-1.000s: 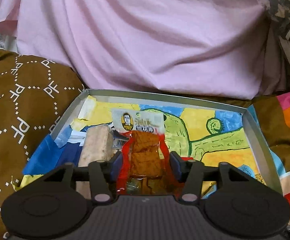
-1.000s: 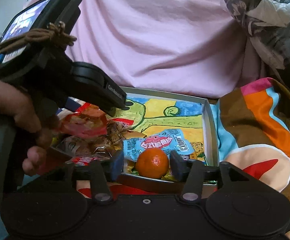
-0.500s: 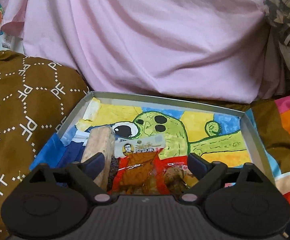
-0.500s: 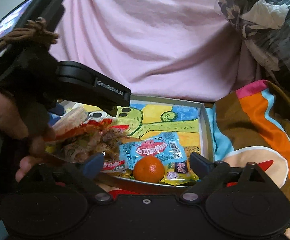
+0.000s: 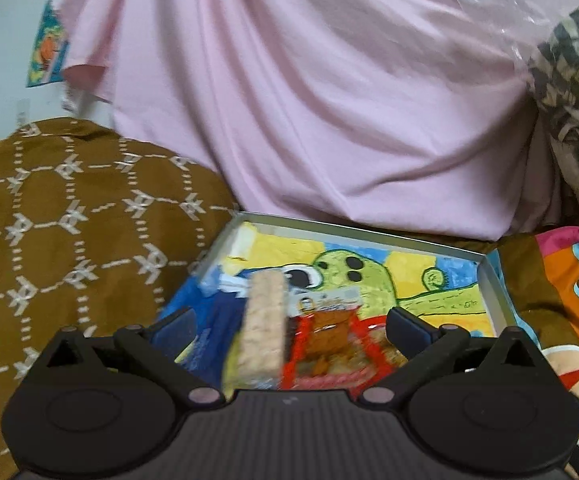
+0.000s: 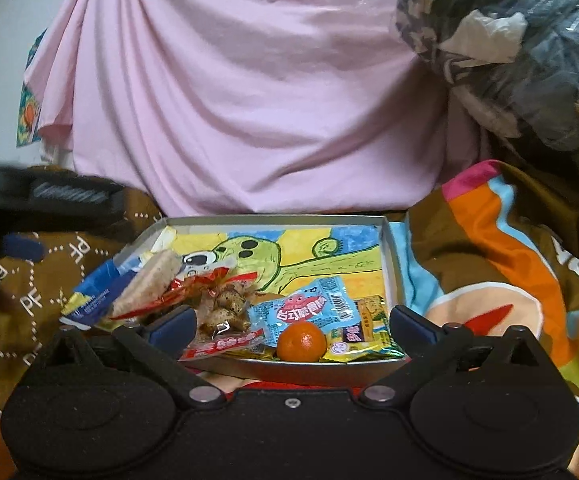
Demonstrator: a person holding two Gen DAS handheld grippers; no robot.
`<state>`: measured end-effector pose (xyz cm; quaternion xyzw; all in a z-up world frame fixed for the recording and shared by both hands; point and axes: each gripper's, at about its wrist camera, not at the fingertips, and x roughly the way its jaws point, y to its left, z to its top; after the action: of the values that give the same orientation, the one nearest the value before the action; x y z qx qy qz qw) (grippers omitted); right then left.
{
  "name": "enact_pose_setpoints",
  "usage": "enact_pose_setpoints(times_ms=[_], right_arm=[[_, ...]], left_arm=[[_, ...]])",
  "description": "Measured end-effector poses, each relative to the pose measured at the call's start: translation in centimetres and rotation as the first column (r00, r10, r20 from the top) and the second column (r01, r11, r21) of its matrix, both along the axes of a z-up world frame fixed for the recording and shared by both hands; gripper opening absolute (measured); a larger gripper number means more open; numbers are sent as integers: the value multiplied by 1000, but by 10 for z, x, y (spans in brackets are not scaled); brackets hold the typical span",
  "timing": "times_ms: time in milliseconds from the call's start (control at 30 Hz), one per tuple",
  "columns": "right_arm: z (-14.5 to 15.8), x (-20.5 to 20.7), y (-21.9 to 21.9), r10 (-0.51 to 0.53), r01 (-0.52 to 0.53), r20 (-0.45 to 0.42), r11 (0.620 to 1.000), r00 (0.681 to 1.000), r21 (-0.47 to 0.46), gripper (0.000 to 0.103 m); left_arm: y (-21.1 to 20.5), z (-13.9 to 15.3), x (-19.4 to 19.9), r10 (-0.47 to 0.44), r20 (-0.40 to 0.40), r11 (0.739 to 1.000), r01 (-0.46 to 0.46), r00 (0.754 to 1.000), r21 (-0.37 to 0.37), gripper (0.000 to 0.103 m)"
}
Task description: Organize snacks
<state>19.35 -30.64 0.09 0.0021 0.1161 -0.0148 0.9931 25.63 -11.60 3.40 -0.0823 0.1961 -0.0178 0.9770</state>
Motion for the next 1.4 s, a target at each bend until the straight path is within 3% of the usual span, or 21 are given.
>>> enact_pose_setpoints(times_ms=[267,633,867,1400], right_arm=[[11,-33,-5,-33,35,-22,996,999,78,102],[15,-92,14,-45,48,-49,998,998,51,102],[14,-118,29,-26,28,-55,999,998,23,102],[7,-141,37,-42,43,-80,999,996,13,102]], left_arm=[[33,-2,-50,40,-5,999,-40,999,10,103],[61,-29,-118,52,-64,998,-53,997,-20,103],[71,-38,-154,43,-58,999,-43,997,-3,103],[83,-41,-187,31,-42,1000,-31,999,2,103]])
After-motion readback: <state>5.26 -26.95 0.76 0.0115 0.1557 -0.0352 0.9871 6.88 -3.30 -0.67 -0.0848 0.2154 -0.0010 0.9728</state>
